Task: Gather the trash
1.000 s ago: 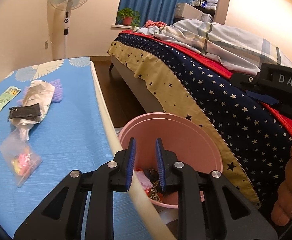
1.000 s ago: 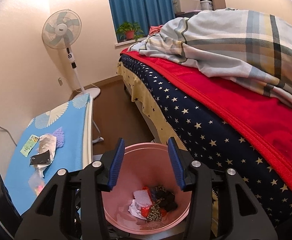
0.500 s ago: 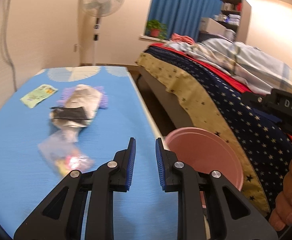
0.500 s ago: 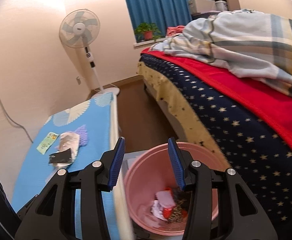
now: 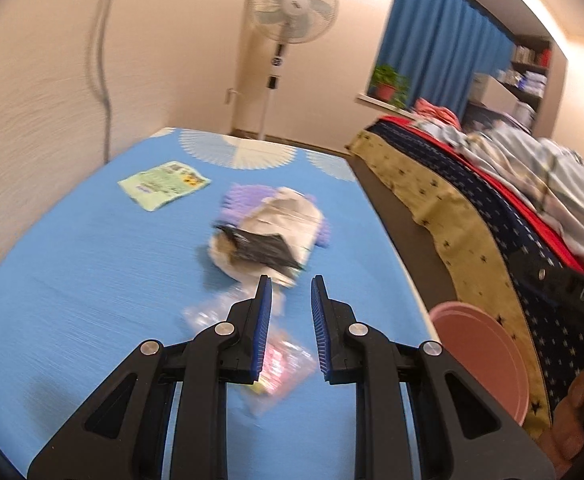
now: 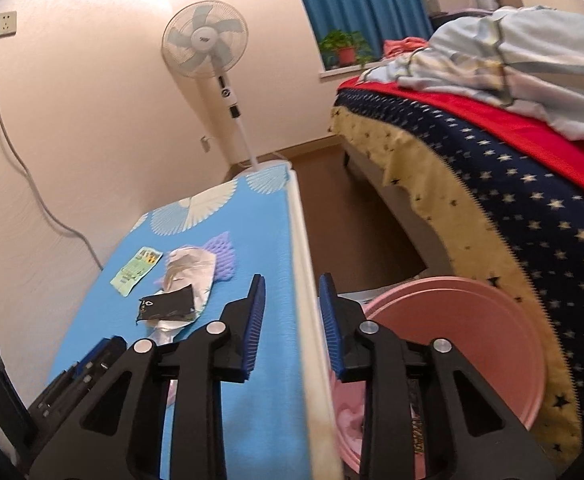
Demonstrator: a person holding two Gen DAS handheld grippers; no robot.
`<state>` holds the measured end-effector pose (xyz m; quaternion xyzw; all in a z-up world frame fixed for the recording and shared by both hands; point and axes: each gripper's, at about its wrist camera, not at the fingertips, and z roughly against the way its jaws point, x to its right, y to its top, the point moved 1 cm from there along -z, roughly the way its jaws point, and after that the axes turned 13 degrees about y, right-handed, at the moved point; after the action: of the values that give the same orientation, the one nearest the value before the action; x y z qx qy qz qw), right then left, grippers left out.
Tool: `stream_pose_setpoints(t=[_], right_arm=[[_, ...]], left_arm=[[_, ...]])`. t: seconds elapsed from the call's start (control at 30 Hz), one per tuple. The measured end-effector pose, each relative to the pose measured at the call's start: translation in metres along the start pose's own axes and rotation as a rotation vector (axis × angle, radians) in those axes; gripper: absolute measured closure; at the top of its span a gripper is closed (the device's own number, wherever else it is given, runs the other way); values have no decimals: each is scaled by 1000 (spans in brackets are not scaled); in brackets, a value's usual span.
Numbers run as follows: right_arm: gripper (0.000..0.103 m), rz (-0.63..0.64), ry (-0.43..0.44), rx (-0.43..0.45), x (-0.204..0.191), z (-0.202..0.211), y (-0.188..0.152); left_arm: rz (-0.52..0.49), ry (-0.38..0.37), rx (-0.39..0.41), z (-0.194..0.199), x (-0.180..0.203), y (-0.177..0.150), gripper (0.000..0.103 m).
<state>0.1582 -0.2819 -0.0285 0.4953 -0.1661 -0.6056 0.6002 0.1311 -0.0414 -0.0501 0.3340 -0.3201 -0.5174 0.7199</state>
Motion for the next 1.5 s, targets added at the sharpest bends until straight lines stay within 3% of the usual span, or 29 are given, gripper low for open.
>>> stream_pose_setpoints(t=[0.2,0.57,0.67,1.0,1.13,1.37,1.4,1.47,1.5], right_arm=[[76,18,60,-30,-12,-38,10],[75,-32,136,-131,-11,-147,39],[70,-40,143,-167,-11,-178,44],[57,10,159,-293,-18,-256,53],[57,20,174,-350,-19,-274,52],[59,43,206,-376,-23,-283,51],[61,44,211,-379,-23,-284,50],[67,44,224,-387,-23,-286,48],[71,45,228,-391,-23,-287,47]], left_arm=[[56,59,7,-17,-30,20,82],[152,169,-29,-76,-78,56,82],[175,192,-42,-98,-92,71,82],[182,209,-78,-146,-104,89,82],[188,211,-89,-151,-109,85,82],[172,191,-103,-175,-102,98,82],[162,186,-99,-180,-97,105,81],[132,187,-95,-190,-88,116,66],[106,191,-99,-199,-81,123,63]])
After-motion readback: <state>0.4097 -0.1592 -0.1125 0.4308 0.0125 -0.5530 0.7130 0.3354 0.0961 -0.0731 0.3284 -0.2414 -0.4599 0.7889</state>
